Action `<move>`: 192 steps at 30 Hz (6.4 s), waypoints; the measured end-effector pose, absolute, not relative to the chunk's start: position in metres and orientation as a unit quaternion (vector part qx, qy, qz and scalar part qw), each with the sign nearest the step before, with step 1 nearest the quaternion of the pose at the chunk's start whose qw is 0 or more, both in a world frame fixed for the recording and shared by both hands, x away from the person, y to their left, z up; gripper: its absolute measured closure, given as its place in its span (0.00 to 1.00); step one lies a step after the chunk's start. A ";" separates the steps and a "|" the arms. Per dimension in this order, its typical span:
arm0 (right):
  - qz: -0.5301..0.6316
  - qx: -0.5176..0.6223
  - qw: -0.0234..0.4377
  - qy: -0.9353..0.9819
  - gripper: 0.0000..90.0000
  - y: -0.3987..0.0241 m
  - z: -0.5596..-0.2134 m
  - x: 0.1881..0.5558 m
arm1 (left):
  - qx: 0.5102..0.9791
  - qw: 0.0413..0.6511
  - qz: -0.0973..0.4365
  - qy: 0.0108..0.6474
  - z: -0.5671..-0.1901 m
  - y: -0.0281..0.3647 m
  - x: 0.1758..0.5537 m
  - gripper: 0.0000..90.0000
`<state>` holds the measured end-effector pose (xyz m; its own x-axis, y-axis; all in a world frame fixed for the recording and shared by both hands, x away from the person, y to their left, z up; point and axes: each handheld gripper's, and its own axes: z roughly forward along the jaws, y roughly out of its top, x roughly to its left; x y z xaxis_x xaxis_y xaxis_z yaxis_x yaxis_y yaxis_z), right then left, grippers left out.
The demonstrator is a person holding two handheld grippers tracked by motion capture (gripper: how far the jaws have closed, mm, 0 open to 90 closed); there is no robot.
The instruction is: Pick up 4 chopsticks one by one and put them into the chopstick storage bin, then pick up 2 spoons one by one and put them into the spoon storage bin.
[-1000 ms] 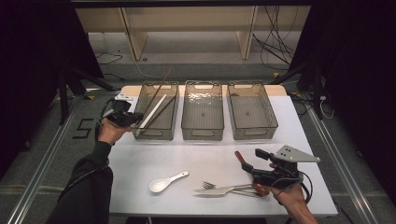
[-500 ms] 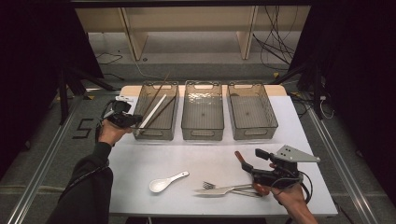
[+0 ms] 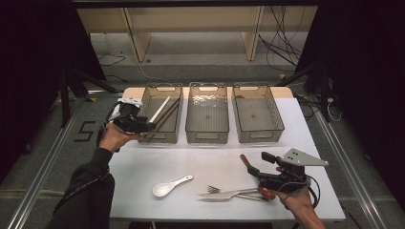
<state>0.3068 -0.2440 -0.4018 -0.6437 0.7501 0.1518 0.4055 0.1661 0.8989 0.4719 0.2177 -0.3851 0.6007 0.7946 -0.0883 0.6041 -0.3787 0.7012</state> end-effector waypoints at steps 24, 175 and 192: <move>0.517 0.388 0.168 0.744 0.33 -0.244 -0.402 0.307 | 0.848 0.350 0.096 0.385 -0.395 0.183 0.436 0.22; 0.511 0.387 0.176 0.747 0.33 -0.245 -0.402 0.307 | 0.895 0.321 0.040 0.307 -0.417 0.143 0.398 0.82; 0.511 0.388 0.175 0.747 0.33 -0.245 -0.403 0.307 | 0.867 0.368 0.038 0.333 -0.395 0.140 0.426 0.82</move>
